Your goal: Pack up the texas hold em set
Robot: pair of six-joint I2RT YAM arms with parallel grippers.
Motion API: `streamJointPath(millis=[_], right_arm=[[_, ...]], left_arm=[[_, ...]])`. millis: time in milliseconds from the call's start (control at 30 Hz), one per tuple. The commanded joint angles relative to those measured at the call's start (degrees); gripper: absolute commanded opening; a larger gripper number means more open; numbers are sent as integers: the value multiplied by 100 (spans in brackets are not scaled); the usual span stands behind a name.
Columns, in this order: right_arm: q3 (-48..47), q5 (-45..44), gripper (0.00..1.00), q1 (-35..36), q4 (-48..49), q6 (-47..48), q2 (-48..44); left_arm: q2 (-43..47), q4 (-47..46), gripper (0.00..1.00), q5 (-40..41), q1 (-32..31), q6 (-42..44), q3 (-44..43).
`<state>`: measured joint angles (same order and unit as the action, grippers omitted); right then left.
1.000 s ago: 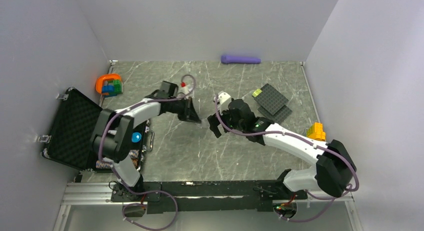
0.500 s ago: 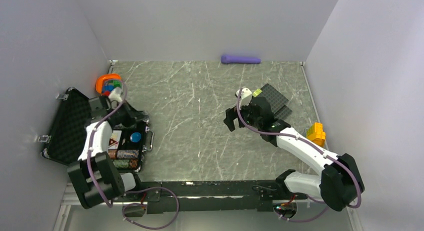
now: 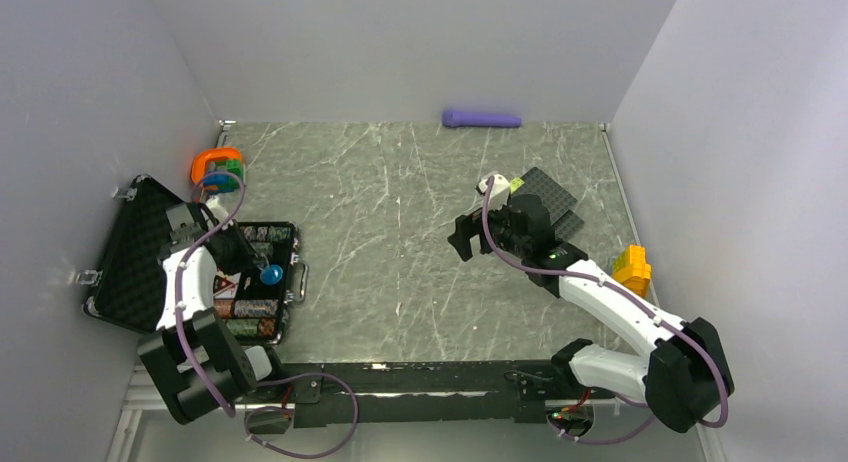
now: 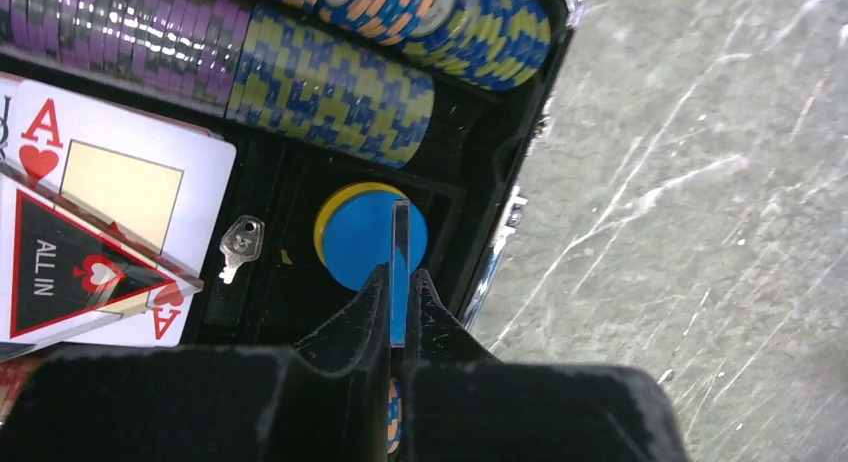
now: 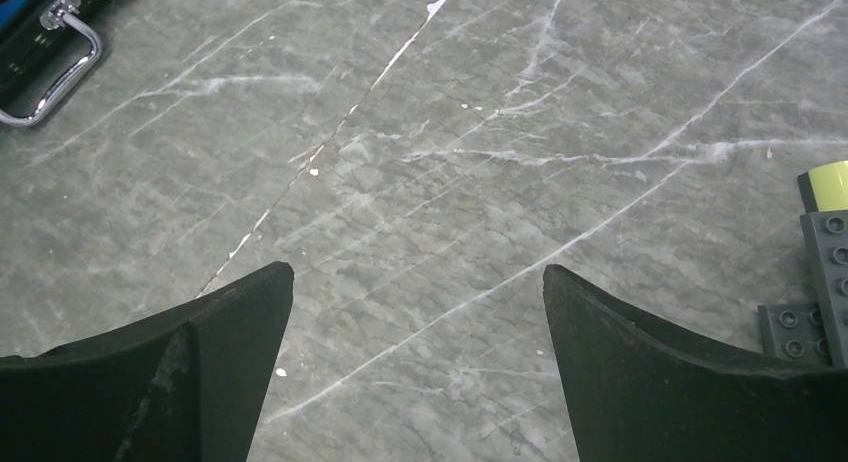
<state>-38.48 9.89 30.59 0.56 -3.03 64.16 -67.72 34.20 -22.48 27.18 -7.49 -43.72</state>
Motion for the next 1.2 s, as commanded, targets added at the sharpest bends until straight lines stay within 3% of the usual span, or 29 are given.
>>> streamJointPath(millis=[0, 600, 667, 967, 1167], right_arm=[[24, 123, 99, -37, 331, -36, -206], [16, 79, 99, -45, 259, -8, -173], [4, 75, 99, -50, 244, 0, -173], [7, 81, 99, -44, 235, -4, -160], [-1, 83, 99, -44, 236, 4, -145]], left_arm=[[-194, 147, 0, 285, 10, 210, -241], [-918, 144, 5, -507, 15, 259, -215], [-959, 156, 9, -469, 11, 244, -228], [-892, 158, 44, -188, 14, 134, -215], [-863, 163, 54, -79, 14, 80, -193]])
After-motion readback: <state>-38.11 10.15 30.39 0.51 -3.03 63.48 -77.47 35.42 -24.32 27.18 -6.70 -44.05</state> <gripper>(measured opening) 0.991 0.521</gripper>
